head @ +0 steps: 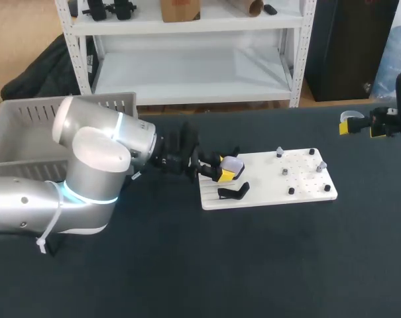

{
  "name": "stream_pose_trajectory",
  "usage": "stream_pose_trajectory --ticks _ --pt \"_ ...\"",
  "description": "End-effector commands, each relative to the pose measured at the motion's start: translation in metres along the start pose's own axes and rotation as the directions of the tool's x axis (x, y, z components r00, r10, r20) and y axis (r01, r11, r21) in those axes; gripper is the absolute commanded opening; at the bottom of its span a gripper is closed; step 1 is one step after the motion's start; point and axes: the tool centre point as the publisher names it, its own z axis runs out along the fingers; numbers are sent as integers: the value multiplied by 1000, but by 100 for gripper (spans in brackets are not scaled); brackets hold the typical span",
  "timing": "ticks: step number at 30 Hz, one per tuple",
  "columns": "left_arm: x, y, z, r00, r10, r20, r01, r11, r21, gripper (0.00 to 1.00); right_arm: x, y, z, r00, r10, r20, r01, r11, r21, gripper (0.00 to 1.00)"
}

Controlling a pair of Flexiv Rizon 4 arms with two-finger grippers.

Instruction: Pick up each earbud case from the left stands, insert the matching earbuds, close the lid, and place the case in the box.

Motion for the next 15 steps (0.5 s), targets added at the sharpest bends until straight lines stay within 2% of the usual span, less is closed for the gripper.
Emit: stream_pose_trajectory --ticks 1,3,4,7,15 --pt "1 4 1 1000 3 5 -3 1000 9 24 0 0 0 1000 0 -1 0 1000 0 100" --pt "1 4 1 1000 5 12 -5 1000 15 15 0 0 0 1000 0 -1 0 1000 0 100" --pt "1 4 1 1000 6 12 -6 1000 15 14 0 0 0 1000 0 -1 0 1000 0 100" --pt "1 3 1 1000 8 12 -8 1000 19 0 0 0 0 1000 0 -1 0 1000 0 100" --pt "-2 1 -4 999 17 29 -18 999 32 0 0 0 0 1000 0 -1 0 1000 0 100"
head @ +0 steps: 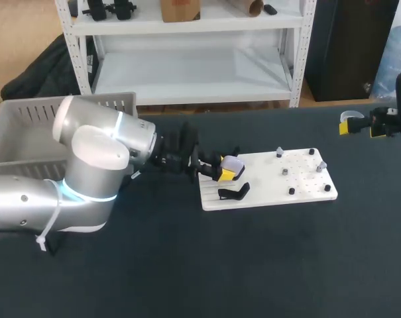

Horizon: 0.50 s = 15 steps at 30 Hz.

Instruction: Pick up each earbud case from the left stands, insert the matching earbuds, close the lid, and place the case in the box.

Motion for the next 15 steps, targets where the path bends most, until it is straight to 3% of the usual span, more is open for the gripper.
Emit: stream_pose_trajectory --ticks 1,9,15 --pt "0 3 -5 1000 11 24 -11 1000 6 0 0 0 0 1000 0 -1 0 1000 0 100" --pt "-8 6 -16 998 37 57 -36 999 -18 0 0 0 0 1000 0 -1 0 1000 0 100" --pt "-34 3 -25 993 113 40 -111 993 -42 0 0 0 0 1000 0 -1 0 1000 0 100"
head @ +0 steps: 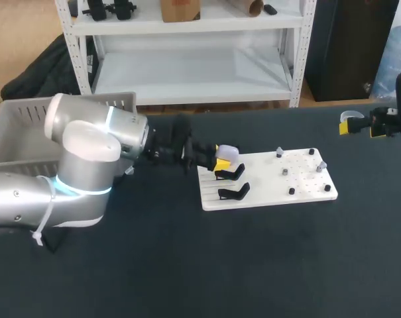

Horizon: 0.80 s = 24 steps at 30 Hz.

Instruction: Pick up each earbud case from the left stands, insert the matching earbuds, close the lid, and place the case in the box.

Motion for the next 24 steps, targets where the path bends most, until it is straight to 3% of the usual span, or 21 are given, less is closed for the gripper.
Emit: stream_pose_trajectory --ticks 1,6,13,14,16,24 --pt "-19 -6 -6 1000 19 -6 -19 999 -27 0 0 0 0 1000 0 -1 0 1000 0 100" --pt "-38 -11 -2 999 39 6 -39 997 -65 0 0 0 0 1000 0 -1 0 1000 0 100" --pt "-55 -14 7 999 45 9 -44 992 -116 0 2 41 14 999 -50 -10 51 996 76 100" --pt "-57 -14 8 999 46 8 -44 991 -126 0 3 47 15 998 -65 23 64 997 44 100" --pt "-60 -13 10 999 47 18 -44 990 -134 0 6 56 19 998 -58 9 57 996 75 100" --pt "-73 -14 20 996 90 3 -89 987 -132 0 18 82 37 998 -46 -32 47 998 38 100"
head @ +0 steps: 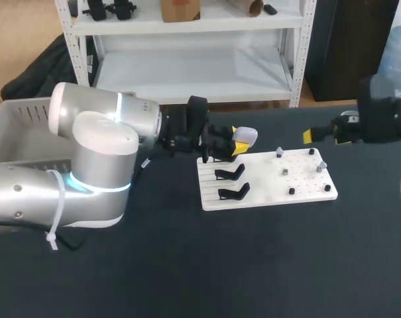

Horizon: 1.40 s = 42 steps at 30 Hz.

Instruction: Pick up each earbud case from the left stands, insert the matching earbuds, close the lid, and place the case in the box.

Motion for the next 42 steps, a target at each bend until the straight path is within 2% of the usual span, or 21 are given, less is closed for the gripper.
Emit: stream_pose_trajectory --ticks 1,9,13,20,42 --pt "-5 -2 8 1000 6 2 -6 1000 -16 0 2 15 10 1000 -7 -11 7 998 65 100" --pt "-10 -5 21 1000 27 1 -27 1000 7 0 9 38 31 997 -45 -57 47 998 35 100" --pt "-4 3 25 1000 8 -7 -8 1000 0 0 8 46 35 996 -60 -73 61 998 18 100" --pt "-8 3 25 1000 8 27 -8 1000 -3 0 9 56 43 993 -75 -89 74 997 -12 100" --pt "-17 -16 25 998 45 41 -46 999 12 0 1 53 52 991 -70 -111 70 998 -1 100"
